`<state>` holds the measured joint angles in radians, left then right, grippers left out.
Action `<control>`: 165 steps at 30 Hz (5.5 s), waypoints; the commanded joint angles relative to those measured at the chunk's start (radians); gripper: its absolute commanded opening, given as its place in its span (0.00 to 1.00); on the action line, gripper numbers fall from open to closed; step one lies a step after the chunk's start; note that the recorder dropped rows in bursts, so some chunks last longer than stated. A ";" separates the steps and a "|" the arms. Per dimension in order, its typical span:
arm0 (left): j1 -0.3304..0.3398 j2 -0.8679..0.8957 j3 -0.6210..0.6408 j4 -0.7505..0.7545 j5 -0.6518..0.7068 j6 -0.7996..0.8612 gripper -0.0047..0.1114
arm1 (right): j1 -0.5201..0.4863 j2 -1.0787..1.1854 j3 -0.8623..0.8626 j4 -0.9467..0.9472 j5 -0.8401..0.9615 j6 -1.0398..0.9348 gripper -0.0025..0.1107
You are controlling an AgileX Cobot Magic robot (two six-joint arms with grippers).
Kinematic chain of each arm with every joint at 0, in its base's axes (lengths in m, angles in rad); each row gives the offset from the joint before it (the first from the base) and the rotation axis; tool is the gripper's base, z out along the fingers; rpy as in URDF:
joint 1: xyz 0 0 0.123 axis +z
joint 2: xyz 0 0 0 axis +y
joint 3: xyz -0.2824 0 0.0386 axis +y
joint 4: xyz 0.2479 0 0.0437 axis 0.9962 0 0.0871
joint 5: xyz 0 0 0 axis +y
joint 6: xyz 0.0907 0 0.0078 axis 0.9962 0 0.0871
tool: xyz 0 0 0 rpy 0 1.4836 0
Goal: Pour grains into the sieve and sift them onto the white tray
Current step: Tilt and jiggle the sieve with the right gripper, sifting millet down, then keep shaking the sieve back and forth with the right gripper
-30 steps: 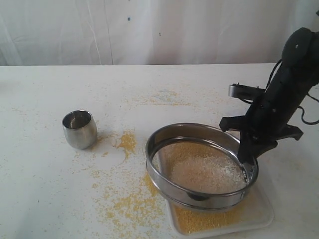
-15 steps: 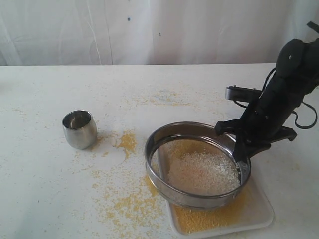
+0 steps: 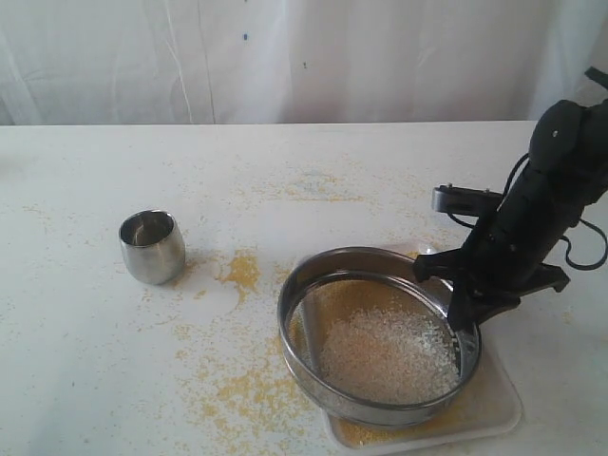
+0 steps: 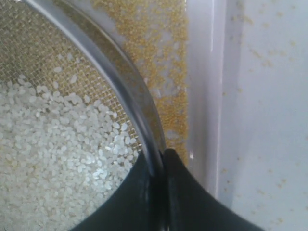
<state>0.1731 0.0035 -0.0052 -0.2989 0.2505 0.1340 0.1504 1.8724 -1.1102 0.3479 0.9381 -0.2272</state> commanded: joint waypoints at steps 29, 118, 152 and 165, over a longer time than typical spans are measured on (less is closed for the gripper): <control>-0.006 -0.004 0.005 -0.009 0.002 0.000 0.04 | 0.000 -0.079 -0.181 -0.028 0.082 -0.045 0.02; -0.006 -0.004 0.005 -0.007 0.002 0.000 0.04 | 0.010 -0.158 -0.045 -0.052 0.050 0.205 0.02; -0.006 -0.004 0.005 -0.007 0.002 0.000 0.04 | 0.010 0.049 -0.183 0.057 0.283 0.040 0.02; -0.006 -0.004 0.005 -0.007 0.002 0.000 0.04 | 0.010 0.057 -0.179 -0.035 0.283 -0.041 0.02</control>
<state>0.1731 0.0035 -0.0052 -0.2952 0.2505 0.1340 0.1628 1.9352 -1.2846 0.2903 1.2034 -0.2532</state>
